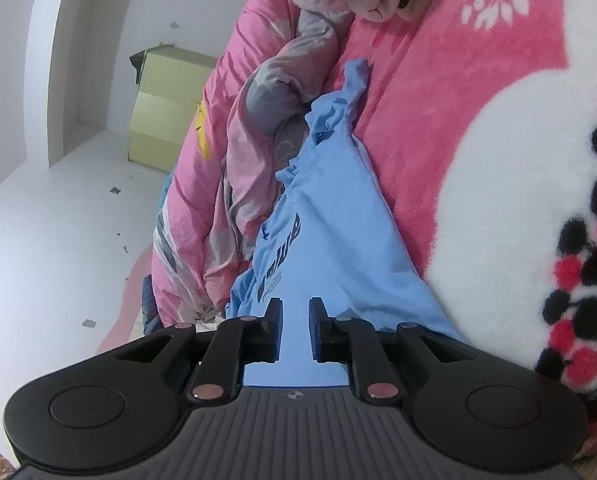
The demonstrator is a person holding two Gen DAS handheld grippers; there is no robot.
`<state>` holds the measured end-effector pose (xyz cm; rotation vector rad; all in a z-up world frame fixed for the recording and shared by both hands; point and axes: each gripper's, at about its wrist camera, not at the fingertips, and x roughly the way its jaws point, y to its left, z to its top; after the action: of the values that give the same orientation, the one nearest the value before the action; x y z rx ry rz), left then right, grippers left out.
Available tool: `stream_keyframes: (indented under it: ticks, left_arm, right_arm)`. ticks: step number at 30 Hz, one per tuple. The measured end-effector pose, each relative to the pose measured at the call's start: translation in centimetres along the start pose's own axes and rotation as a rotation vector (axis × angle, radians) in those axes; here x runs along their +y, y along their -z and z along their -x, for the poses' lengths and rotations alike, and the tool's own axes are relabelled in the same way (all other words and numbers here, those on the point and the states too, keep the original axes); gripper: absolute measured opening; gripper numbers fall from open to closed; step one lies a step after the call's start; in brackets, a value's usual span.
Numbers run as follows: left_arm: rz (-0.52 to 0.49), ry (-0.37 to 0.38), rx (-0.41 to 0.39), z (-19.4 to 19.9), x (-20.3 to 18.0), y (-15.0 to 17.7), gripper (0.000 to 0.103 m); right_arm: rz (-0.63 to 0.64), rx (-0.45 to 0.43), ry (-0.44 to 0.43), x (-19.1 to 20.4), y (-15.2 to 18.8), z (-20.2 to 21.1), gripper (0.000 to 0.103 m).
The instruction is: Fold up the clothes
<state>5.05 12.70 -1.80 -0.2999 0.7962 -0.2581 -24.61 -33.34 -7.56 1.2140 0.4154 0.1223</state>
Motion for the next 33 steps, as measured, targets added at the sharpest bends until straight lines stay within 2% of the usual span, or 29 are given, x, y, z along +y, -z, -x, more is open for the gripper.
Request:
stream_keyframes:
  ticks: [2, 8, 10, 13, 15, 18, 19, 22, 24, 26, 28, 31, 33]
  left_arm:
    - [-0.013, -0.035, -0.016, -0.1, 0.0, -0.1, 0.003]
    - [-0.031, -0.084, -0.056, -0.8, 0.9, -0.3, 0.002]
    - [-0.03, -0.082, -0.08, -0.9, 1.2, -0.2, 0.005]
    - [0.058, -0.054, -0.097, -0.5, 2.6, -0.4, 0.009]
    - [0.1, -0.103, -0.12, 0.3, 3.1, -0.7, 0.007]
    - [0.1, -0.117, -0.15, 2.1, 2.8, -0.9, 0.007]
    - [0.084, -0.113, -0.159, 2.9, 2.3, -0.9, 0.008]
    - [0.0, -0.071, -0.161, 4.5, -0.6, -0.7, 0.013]
    - [-0.071, -0.023, -0.129, 4.2, -2.8, -0.4, 0.029]
    - [-0.139, 0.012, -0.095, 3.1, -4.9, 0.1, 0.033]
    - [-0.2, 0.009, -0.088, 1.2, -6.6, 0.7, 0.033]
    - [-0.232, -0.007, -0.099, -1.3, -7.3, 1.7, 0.033]
    - [-0.246, -0.032, -0.098, -2.4, -6.9, 2.2, 0.033]
  right_arm:
    - [-0.006, -0.001, -0.002, -0.1, -0.1, -0.3, 0.016]
    - [-0.004, 0.008, -0.009, -0.2, -0.3, -0.9, 0.016]
    - [-0.007, 0.007, -0.01, -0.3, -0.3, -0.9, 0.016]
    - [-0.009, 0.005, -0.012, -0.3, -0.2, -0.9, 0.016]
    - [-0.006, 0.005, -0.012, -0.3, -0.2, -0.8, 0.016]
    - [0.012, 0.006, -0.008, 0.0, -0.1, -0.7, 0.018]
    - [0.037, 0.006, 0.001, 0.5, -0.1, -0.7, 0.023]
    - [0.114, 0.005, 0.027, 2.0, -0.1, -0.6, 0.028]
    - [0.155, 0.012, 0.044, 3.1, -0.9, -0.8, 0.028]
    - [0.185, 0.009, 0.07, 4.1, -2.4, -1.2, 0.029]
    - [0.225, -0.012, 0.141, 4.9, -4.7, -2.2, 0.03]
    - [0.297, -0.035, 0.269, 5.5, -8.2, -4.4, 0.03]
    - [0.327, -0.013, 0.34, 5.2, -10.4, -6.7, 0.03]
